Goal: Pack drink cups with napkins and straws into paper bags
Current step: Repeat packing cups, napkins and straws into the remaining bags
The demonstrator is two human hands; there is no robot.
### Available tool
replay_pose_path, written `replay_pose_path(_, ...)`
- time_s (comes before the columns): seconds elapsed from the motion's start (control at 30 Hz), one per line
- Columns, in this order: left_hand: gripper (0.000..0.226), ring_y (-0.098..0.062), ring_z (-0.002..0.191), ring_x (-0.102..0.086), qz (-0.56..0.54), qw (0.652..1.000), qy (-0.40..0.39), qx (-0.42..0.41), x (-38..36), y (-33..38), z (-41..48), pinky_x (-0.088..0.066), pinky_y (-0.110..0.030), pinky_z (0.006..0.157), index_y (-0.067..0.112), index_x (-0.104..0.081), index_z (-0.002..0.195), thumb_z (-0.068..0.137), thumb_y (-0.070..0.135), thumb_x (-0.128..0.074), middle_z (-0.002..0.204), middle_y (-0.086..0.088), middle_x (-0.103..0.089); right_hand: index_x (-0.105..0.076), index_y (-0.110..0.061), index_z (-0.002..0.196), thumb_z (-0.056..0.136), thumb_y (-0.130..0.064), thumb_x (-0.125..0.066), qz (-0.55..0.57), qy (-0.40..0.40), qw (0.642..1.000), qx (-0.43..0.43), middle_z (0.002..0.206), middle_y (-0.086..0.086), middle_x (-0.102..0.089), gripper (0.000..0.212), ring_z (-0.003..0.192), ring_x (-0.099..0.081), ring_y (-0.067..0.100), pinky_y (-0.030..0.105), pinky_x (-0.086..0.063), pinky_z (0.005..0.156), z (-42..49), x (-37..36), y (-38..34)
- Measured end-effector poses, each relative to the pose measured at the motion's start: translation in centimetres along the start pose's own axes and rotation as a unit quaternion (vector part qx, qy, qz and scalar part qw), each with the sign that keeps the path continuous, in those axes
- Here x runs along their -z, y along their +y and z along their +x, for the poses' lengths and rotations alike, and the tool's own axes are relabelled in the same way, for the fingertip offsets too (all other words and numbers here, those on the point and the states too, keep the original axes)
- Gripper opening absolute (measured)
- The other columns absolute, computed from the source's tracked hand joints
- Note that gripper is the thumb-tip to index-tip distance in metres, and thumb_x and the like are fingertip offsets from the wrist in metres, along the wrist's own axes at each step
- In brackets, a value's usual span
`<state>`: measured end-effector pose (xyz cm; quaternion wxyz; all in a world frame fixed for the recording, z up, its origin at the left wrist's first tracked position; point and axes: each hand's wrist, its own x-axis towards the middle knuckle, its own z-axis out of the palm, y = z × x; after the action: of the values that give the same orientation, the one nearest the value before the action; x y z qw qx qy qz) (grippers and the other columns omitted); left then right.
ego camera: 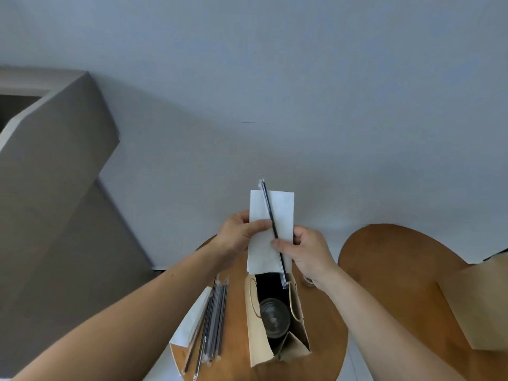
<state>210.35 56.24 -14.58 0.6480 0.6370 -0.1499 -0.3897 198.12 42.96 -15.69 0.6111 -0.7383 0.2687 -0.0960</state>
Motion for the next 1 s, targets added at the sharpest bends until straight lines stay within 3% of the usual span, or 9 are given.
replay_pose_path(0.1, 0.010, -0.009, 0.067, -0.069, 0.121, 0.987, 0.105, 0.008, 2.1, -2.7, 0.9, -0.059, -0.030, 0.064, 0.018, -0.068, 0.102, 0.094, 0.022, -0.064, 0.087, -0.001, -0.072, -0.070, -0.022, 0.097, 0.087, -0.027, -0.074, -0.007, 0.096, 0.995, -0.014, 0.094, -0.012, -0.072, 0.013, 0.085, -0.069, 0.005, 0.014, -0.053, 0.058, 1.3, -0.5, 0.1)
replay_pose_path(0.17, 0.011, -0.007, 0.076, -0.067, 0.266, 0.954, 0.132, 0.049, 4.0, -5.5, 0.6, -0.060, -0.027, 0.070, 0.024, -0.064, 0.105, 0.094, 0.021, -0.061, 0.095, 0.007, -0.067, -0.068, -0.019, 0.096, 0.088, -0.025, -0.072, 0.016, 0.130, 0.990, -0.048, 0.094, -0.009, -0.070, 0.011, 0.084, -0.068, 0.009, 0.013, -0.049, 0.051, 2.1, -1.6, 0.4)
replay_pose_path(0.3, 0.052, -0.018, 0.107, -0.063, 0.439, 0.876, -0.081, 0.183, 5.6, -11.5, -1.4, -0.057, -0.032, 0.090, 0.018, -0.055, 0.130, 0.081, 0.021, -0.070, 0.130, -0.004, -0.059, -0.064, -0.012, 0.097, 0.089, -0.014, -0.066, -0.036, 0.113, 0.982, -0.145, 0.097, 0.002, -0.067, 0.009, 0.081, -0.063, 0.017, 0.022, -0.047, 0.049, 3.0, -4.6, 2.5)
replay_pose_path(0.4, 0.093, -0.025, 0.102, -0.066, 0.425, 0.841, -0.195, 0.271, 3.5, -13.4, -2.4, -0.058, -0.040, 0.086, 0.022, -0.039, 0.145, 0.065, 0.049, -0.077, 0.128, -0.014, -0.058, -0.066, -0.007, 0.101, 0.087, -0.006, -0.066, 0.007, 0.114, 0.964, -0.238, 0.098, 0.007, -0.067, 0.014, 0.078, -0.062, 0.021, 0.022, -0.045, 0.051, 2.3, -4.9, 5.1)
replay_pose_path(0.5, 0.111, -0.017, 0.093, -0.065, 0.398, 0.847, -0.195, 0.293, 0.9, -14.8, -2.5, -0.058, -0.036, 0.082, 0.024, -0.033, 0.147, 0.056, 0.073, -0.074, 0.132, -0.008, -0.056, -0.068, -0.007, 0.096, 0.087, -0.006, -0.065, -0.006, 0.126, 0.953, -0.275, 0.094, 0.007, -0.069, 0.009, 0.079, -0.065, 0.024, 0.022, -0.045, 0.054, 1.2, -4.0, 7.1)
replay_pose_path(0.6, 0.118, -0.018, 0.110, -0.060, 0.443, 0.845, -0.148, 0.260, -1.0, -16.0, -2.3, -0.051, -0.028, 0.080, 0.027, -0.035, 0.145, 0.048, 0.088, -0.063, 0.141, -0.002, -0.050, -0.066, -0.009, 0.096, 0.089, -0.009, -0.062, -0.085, 0.145, 0.954, -0.248, 0.094, 0.004, -0.067, 0.008, 0.083, -0.065, 0.022, 0.023, -0.047, 0.056, 0.5, -3.3, 7.7)
replay_pose_path(0.7, 0.118, -0.018, 0.107, -0.060, 0.501, 0.831, -0.099, 0.221, -2.0, -16.3, -2.7, -0.054, -0.033, 0.084, 0.026, -0.040, 0.140, 0.046, 0.097, -0.050, 0.134, 0.002, -0.056, -0.058, -0.014, 0.086, 0.092, -0.012, -0.059, -0.166, 0.159, 0.956, -0.181, 0.085, -0.002, -0.058, 0.006, 0.076, -0.058, 0.015, 0.022, -0.044, 0.057, -0.1, -3.3, 7.8)
replay_pose_path(0.8, 0.115, -0.020, 0.098, -0.063, 0.528, 0.823, -0.071, 0.199, -2.9, -15.8, -3.4, -0.056, -0.040, 0.084, 0.021, -0.044, 0.134, 0.050, 0.100, -0.041, 0.119, 0.000, -0.062, -0.041, -0.020, 0.067, 0.092, -0.011, -0.056, -0.206, 0.189, 0.954, -0.107, 0.068, -0.007, -0.048, 0.030, 0.061, -0.047, 0.009, 0.013, -0.029, 0.047, -1.6, -3.7, 8.5)
replay_pose_path(1.0, 0.056, -0.018, 0.085, -0.066, 0.535, 0.820, -0.046, 0.196, -4.4, -14.6, -4.6, -0.058, -0.032, 0.077, 0.022, -0.053, 0.105, 0.079, 0.072, -0.053, 0.088, 0.003, -0.061, -0.053, -0.018, 0.095, 0.097, -0.027, -0.059, -0.223, 0.182, 0.953, -0.090, 0.097, -0.005, -0.059, 0.011, 0.085, -0.057, 0.011, 0.005, -0.042, 0.064, -4.7, -3.8, 12.3)
